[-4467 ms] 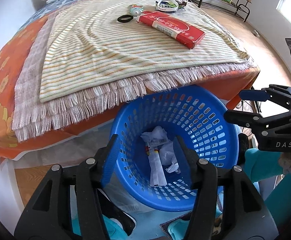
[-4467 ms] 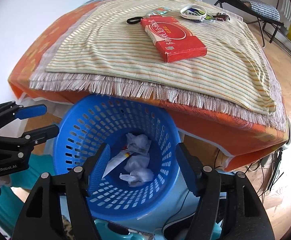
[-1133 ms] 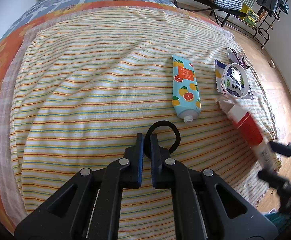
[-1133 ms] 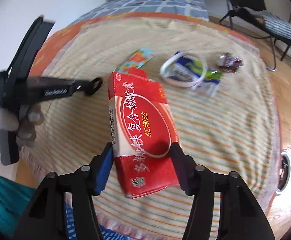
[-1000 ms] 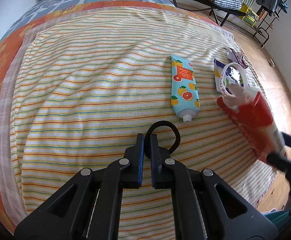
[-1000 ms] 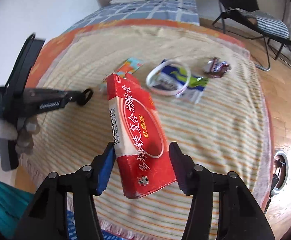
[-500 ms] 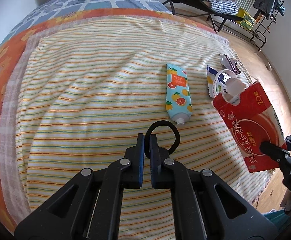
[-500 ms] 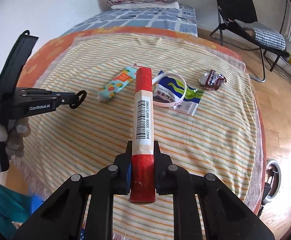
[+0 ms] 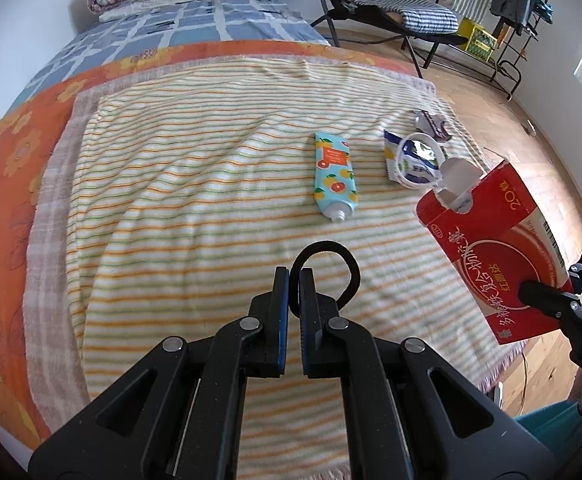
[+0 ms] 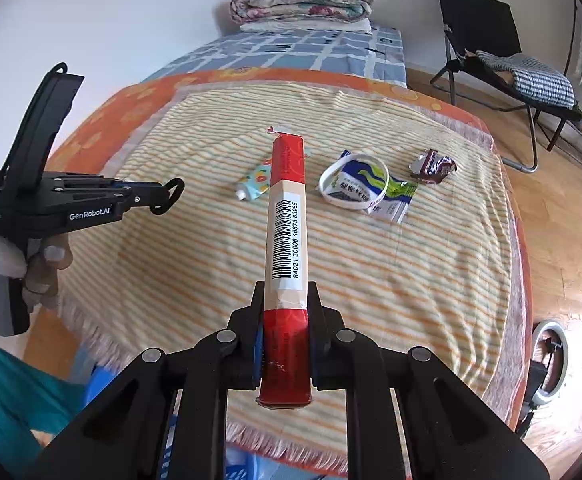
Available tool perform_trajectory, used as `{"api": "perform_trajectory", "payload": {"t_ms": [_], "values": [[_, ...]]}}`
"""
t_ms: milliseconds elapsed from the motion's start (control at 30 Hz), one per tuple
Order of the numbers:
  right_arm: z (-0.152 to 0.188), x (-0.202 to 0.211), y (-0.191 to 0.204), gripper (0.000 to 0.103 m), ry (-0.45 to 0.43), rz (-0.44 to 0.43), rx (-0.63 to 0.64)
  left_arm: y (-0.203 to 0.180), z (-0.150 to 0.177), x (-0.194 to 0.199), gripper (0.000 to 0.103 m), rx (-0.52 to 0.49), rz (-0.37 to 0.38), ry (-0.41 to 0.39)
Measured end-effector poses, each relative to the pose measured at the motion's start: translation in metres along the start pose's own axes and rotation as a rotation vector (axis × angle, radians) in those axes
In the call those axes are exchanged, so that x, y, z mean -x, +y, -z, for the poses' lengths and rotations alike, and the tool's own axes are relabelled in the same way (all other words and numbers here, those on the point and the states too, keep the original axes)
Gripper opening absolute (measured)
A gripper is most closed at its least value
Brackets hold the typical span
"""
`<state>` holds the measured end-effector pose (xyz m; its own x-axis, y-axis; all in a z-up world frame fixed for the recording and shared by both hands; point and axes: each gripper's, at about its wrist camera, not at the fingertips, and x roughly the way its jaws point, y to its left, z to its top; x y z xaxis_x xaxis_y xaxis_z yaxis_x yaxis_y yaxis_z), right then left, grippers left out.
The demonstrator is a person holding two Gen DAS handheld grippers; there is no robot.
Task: Collect trash
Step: 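Carry the hair tie and red box over the blue basket with both tools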
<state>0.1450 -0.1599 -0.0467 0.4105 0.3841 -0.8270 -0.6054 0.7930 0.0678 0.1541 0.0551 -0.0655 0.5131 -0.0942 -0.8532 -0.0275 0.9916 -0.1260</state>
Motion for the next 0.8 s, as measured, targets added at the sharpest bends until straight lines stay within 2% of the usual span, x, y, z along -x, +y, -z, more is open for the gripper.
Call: {"api": "perform_trajectory", "payload": {"t_ms": [367,800], "values": [[0.029,0.031,0.024,0.014,-0.021,-0.027,0.02,-0.019,0.038,0.042,0.003,-0.05,0.005,-0.038],[0.083,0.05,0.05,0.014,0.021,-0.067,0.035,-0.033,0.092,0.077,0.003,-0.083,-0.005,-0.067]]}}
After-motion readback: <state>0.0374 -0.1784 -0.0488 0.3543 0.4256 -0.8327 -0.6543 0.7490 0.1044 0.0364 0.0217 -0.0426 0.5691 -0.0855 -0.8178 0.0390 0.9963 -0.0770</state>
